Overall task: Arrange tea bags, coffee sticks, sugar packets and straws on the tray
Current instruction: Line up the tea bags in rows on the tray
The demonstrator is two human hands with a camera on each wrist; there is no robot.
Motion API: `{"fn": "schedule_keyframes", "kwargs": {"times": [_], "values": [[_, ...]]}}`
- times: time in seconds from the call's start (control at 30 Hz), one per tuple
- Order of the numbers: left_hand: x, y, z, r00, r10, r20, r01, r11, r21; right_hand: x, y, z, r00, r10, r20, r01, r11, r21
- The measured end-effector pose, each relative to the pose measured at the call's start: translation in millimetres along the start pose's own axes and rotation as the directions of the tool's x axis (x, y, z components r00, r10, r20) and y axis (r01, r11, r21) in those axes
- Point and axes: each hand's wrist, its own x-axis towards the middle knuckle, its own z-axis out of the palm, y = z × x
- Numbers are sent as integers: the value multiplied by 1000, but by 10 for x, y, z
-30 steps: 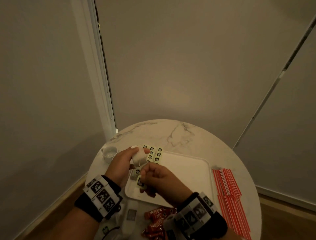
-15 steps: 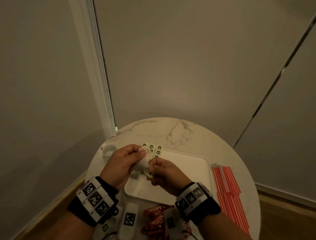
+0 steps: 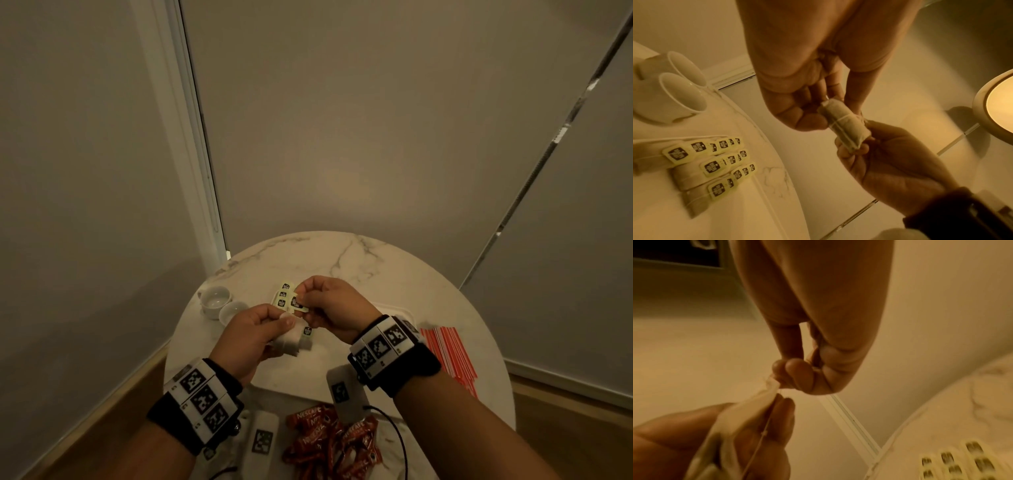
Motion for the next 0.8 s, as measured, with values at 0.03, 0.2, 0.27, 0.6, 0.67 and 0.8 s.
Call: {"fn": "schedule_keyframes", "kwargs": {"times": [0.03, 0.2, 0.27, 0.6, 0.67, 0.8], "values": [[6, -12, 3, 1000, -5, -12, 5, 1000, 10, -4, -24, 14, 1000, -22, -8, 21, 997, -70], [46, -52, 27, 997, -26, -79, 26, 1000, -1, -64, -66, 106, 979, -204, -19, 175, 880, -441], [58, -48, 38, 995, -29, -98, 28, 1000, -8, -107, -30, 144, 962, -272, -8, 214, 775, -595], [20, -16, 122, 996, -5, -93, -13, 980, -198, -307, 223, 159, 943, -313, -108, 188, 775, -603], [8, -26, 142, 999, -22, -46, 10, 970, -244, -307, 237, 127, 944, -302, -132, 168, 786, -596], [5, -53, 136, 993, -100, 59, 112, 956, -270, -313, 228, 74, 958, -260, -120, 142, 796, -589]]}}
